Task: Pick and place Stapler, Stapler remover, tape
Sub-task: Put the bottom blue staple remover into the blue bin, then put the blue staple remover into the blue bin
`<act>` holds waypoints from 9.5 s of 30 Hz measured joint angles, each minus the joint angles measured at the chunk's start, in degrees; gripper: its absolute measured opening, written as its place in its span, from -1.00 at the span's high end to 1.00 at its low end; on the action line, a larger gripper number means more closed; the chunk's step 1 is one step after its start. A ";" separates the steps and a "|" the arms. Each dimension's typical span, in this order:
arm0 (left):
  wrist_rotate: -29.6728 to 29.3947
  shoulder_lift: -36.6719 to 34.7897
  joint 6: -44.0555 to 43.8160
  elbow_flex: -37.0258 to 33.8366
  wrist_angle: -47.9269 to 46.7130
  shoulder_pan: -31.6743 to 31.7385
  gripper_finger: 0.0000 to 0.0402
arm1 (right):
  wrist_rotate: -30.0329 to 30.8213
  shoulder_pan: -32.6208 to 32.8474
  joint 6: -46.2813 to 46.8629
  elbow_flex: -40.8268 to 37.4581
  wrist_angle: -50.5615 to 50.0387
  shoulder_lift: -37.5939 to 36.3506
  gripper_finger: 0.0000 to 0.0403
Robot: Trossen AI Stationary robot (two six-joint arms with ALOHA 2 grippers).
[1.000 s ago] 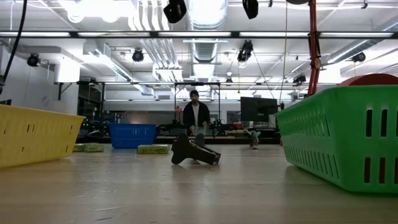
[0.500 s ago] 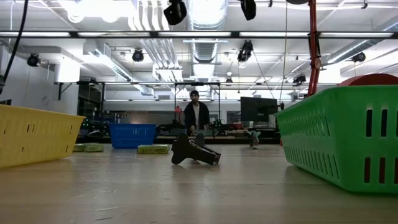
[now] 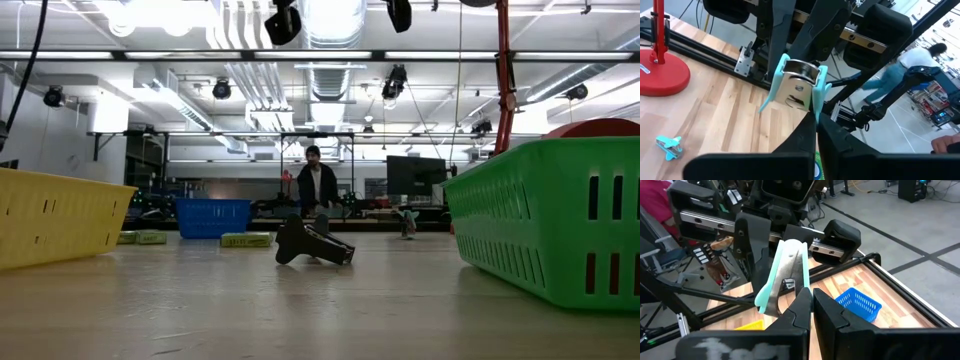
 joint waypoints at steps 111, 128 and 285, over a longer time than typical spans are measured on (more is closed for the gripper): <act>-20.92 -2.49 4.82 -6.37 -10.86 9.75 0.60 | -8.63 -10.71 57.65 -41.72 11.52 0.02 0.37; -22.14 -2.54 11.22 -3.50 -6.10 6.95 0.60 | -9.42 -14.67 72.59 -52.52 26.84 0.02 0.53; -26.21 -2.82 15.32 -3.63 -6.21 6.99 0.60 | -6.21 -16.33 84.23 -50.82 40.26 11.52 0.53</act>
